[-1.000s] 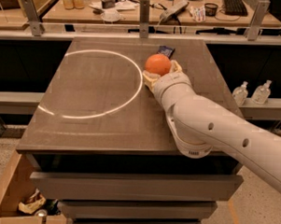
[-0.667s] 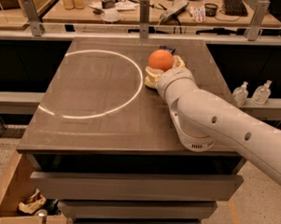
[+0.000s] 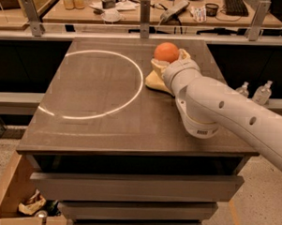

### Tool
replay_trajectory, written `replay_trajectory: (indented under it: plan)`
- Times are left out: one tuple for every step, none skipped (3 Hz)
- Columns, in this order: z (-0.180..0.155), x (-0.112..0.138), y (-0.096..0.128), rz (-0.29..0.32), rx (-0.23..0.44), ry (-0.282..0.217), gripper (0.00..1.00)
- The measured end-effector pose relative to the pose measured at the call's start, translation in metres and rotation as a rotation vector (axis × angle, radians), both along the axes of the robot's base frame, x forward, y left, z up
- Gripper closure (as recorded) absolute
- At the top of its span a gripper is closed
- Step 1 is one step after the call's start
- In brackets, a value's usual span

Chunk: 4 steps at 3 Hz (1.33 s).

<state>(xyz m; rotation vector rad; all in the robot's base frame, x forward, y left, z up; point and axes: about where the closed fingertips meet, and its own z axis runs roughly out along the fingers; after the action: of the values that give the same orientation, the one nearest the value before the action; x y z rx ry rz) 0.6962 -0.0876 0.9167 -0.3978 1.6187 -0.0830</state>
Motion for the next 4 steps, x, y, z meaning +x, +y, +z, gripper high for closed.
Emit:
replay_trajectory:
  plan:
    - [-0.005,0.011,-0.004,0.007,0.018,0.025,1.00]
    - [-0.020,0.016,-0.006,0.011,0.030,0.066,1.00]
    - [-0.033,0.020,-0.006,0.022,0.053,0.088,0.82]
    - [-0.040,0.021,-0.005,0.042,0.077,0.087,0.59]
